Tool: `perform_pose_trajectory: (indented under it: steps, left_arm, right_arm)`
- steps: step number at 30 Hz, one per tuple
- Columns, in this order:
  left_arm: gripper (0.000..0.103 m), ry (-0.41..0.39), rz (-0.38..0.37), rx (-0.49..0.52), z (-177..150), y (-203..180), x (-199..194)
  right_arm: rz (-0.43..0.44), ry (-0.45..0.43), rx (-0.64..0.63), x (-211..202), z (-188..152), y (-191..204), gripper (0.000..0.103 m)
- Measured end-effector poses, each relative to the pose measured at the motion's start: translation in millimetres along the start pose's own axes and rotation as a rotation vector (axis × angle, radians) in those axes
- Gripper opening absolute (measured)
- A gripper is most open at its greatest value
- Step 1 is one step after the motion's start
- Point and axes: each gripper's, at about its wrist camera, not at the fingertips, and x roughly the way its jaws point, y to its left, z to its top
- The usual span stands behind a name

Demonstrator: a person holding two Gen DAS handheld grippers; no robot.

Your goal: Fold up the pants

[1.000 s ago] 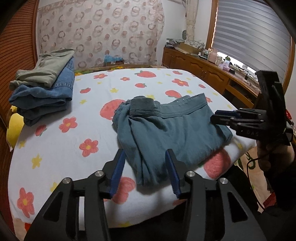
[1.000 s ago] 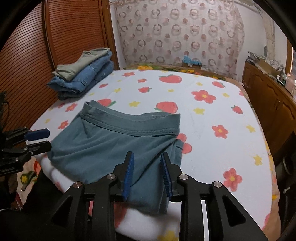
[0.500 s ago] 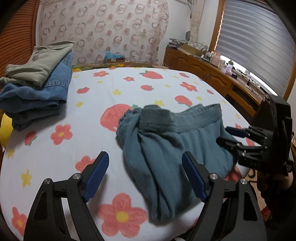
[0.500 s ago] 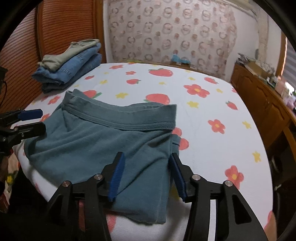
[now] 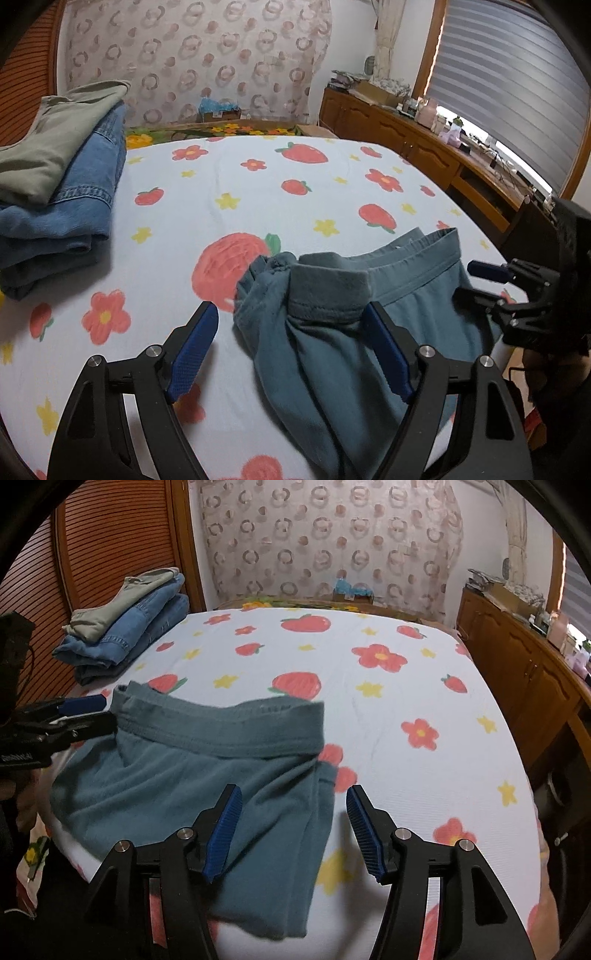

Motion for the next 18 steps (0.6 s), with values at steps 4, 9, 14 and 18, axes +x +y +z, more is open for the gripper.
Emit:
perform_pose_trajectory:
  steps: [4,9,14,18]
  left_arm:
    - [0.082,0.025,-0.010,-0.015,1.9,5.8,8.6]
    - [0.082,0.047,-0.013,-0.009,3.1,9.6,17.9]
    - [0.082,0.053,-0.014,0.004,4.2,10.9,20.8]
    - [0.064,0.043,-0.048,0.015,2.9,9.8,19.8]
  right_arm:
    - [0.019,0.009,0.007,6.5,1.8,-5.6,0.061]
    - [0.015,0.006,-0.022,12.1,3.3,-3.9,0.061]
    - [0.034,0.016,-0.033,16.3,3.1,-1.2,0.052]
    - [0.054,0.009,-0.036,16.5,2.9,-0.5,0.038]
